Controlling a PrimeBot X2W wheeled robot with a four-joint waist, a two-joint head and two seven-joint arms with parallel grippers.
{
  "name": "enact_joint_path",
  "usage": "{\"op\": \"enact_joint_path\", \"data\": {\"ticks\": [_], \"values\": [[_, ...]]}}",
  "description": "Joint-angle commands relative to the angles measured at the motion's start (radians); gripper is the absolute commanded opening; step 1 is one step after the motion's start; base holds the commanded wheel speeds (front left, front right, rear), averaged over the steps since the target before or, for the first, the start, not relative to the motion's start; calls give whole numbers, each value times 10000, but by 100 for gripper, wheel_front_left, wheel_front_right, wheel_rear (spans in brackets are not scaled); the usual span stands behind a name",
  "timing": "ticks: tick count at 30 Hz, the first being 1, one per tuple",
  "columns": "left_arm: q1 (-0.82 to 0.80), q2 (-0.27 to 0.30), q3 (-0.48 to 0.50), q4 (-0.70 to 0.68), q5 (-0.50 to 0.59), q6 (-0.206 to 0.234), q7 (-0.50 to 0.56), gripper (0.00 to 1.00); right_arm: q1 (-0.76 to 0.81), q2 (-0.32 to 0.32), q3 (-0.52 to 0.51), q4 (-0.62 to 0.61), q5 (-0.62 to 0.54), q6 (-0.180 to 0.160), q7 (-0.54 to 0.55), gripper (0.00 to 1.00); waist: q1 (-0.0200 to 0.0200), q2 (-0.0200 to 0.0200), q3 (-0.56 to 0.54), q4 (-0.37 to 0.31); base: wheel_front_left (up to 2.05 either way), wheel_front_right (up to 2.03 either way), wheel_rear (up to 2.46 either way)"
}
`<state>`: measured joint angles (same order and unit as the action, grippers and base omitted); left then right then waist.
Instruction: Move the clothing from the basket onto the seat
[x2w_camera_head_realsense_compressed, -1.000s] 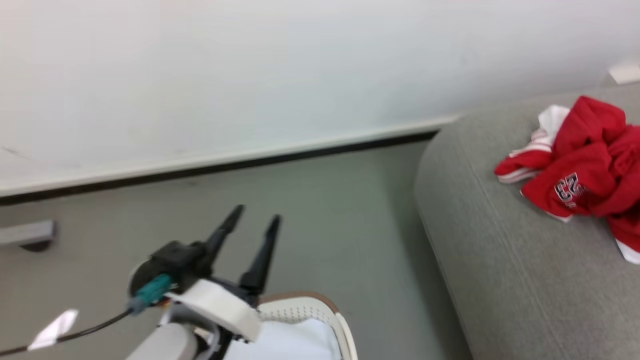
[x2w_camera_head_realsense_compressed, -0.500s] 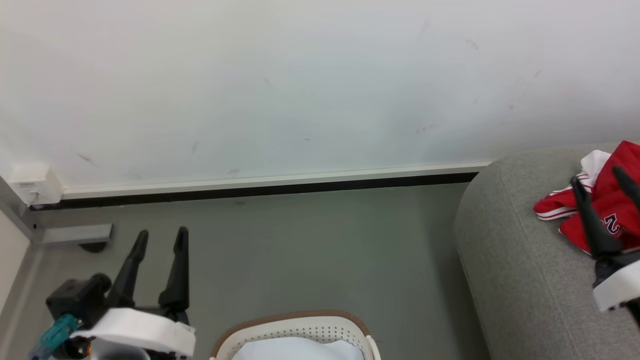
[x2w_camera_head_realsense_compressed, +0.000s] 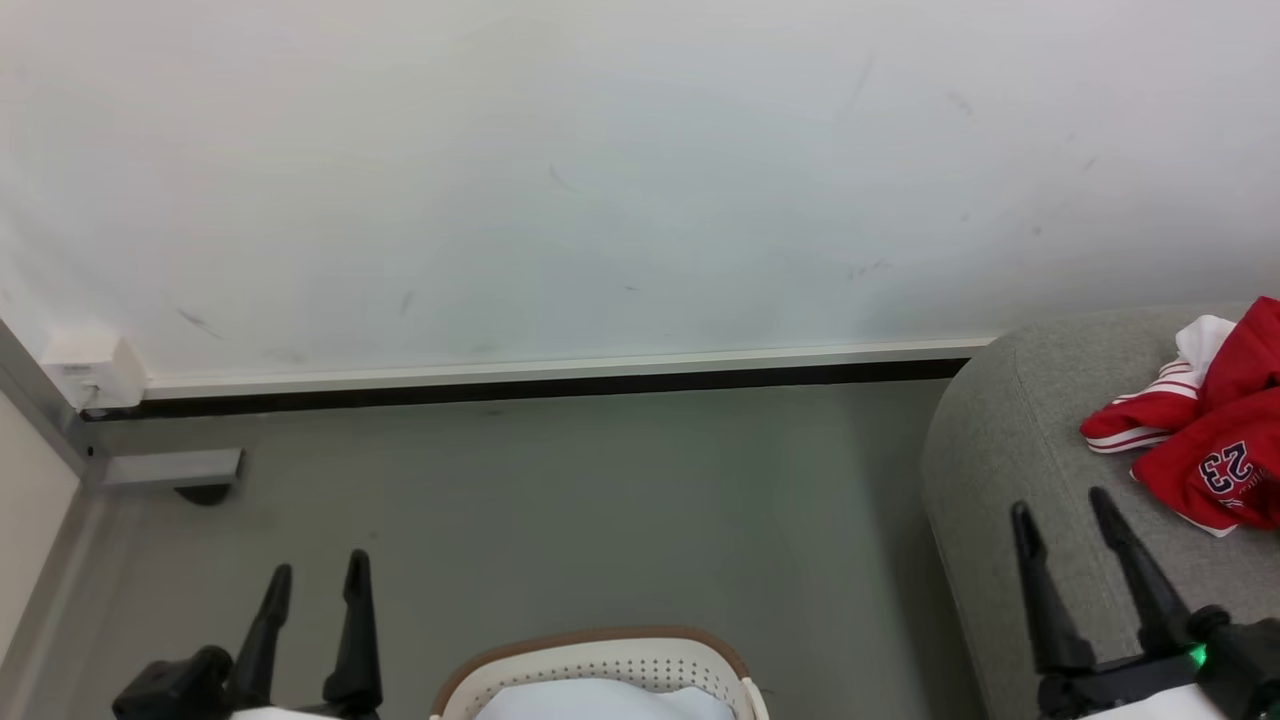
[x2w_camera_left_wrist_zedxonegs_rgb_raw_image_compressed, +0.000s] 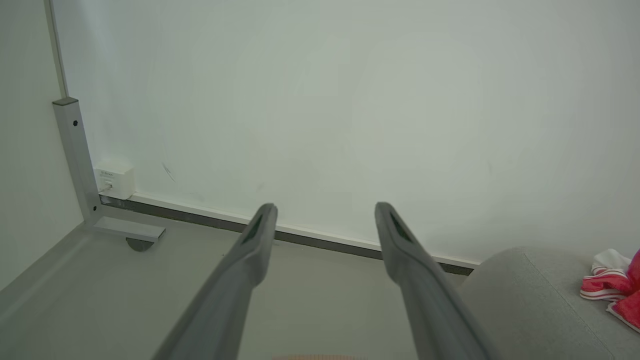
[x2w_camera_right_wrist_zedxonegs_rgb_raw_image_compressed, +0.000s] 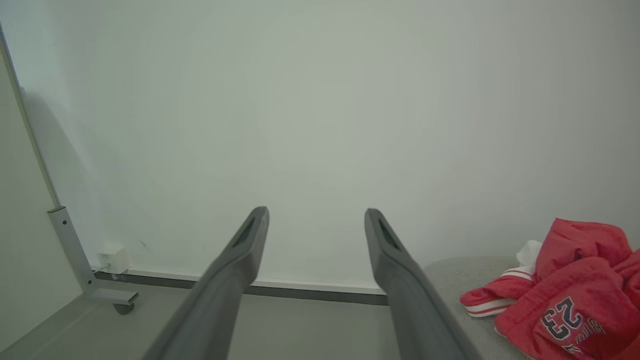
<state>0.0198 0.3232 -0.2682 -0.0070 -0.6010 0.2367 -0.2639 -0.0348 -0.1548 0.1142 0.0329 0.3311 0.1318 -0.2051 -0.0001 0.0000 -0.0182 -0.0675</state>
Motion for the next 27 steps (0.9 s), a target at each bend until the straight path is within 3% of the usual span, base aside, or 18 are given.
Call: {"op": "enact_joint_path", "data": {"ticks": [1, 8, 27], "values": [[141, -27, 57, 61, 181, -67, -3, 100, 87, 14, 35, 23, -137, -23, -100, 100, 1, 0, 7, 0, 0, 0, 0], [116, -482, 312, 394, 652, -588, -5, 100, 159, 199, 269, 390, -188, -23, -333, 100, 1, 0, -40, -28, 0, 0, 0], [100, -1070, 930, 792, 1288, -1264, -6, 100, -226, 362, 564, 720, -246, -23, -452, 100, 1, 0, -19, -215, 0, 0, 0]]}}
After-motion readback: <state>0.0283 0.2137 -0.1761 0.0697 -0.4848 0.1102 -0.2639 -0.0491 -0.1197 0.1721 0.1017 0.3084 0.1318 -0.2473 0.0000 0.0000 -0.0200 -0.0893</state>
